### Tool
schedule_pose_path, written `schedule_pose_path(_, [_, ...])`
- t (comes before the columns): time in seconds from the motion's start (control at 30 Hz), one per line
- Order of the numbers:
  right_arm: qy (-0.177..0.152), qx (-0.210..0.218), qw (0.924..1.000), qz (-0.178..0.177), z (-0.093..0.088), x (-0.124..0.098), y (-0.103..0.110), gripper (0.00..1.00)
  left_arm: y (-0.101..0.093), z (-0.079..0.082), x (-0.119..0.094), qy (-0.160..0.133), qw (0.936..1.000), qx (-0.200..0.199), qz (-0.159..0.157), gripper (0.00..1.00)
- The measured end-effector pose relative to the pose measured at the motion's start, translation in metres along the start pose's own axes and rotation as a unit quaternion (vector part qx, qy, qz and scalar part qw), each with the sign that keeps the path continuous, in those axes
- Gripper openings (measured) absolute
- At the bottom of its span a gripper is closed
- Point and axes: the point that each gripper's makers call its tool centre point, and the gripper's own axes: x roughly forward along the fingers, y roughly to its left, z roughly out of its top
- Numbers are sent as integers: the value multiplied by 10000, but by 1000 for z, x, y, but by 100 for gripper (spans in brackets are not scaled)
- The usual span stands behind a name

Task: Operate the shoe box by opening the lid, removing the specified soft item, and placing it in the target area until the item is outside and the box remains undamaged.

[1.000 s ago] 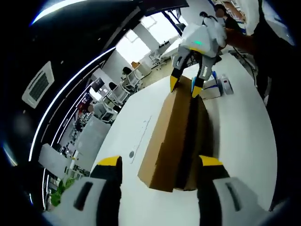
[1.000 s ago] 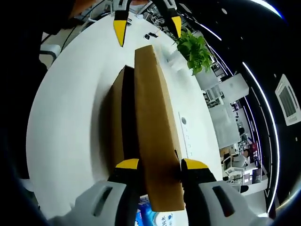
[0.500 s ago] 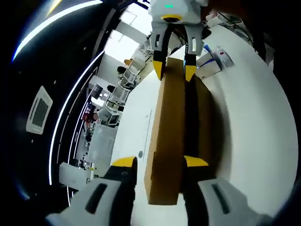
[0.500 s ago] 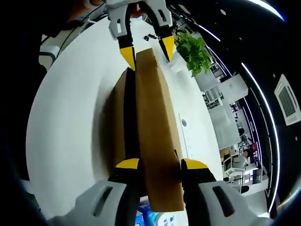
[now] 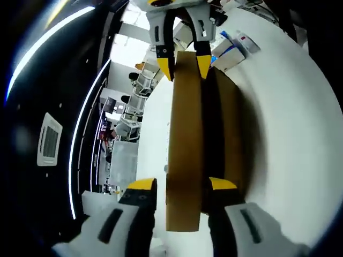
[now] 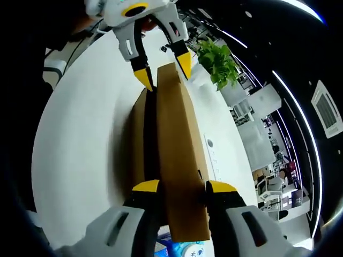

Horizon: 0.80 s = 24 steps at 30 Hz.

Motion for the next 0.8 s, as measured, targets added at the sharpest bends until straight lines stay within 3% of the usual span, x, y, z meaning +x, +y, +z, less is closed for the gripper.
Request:
schedule_pose_path(0.13, [-9,17,10000,-23,1,1,-1,33,0,0,6,6,10000,-35,-15,35])
schedule_pose_path(0.33, [-56,29,10000,-66,2,1,-2,33,-2,0,11,142,9993,336,74,31])
schedule_pose_path(0.63, [-71,15,9999,-107,2,1,-2,33,-2,-2,13,19,9999,164,-20,30])
schedule_pose_path(0.8, [41,-490,9978,-443,9,4,1,33,-3,-2,14,13,9999,170,-5,30])
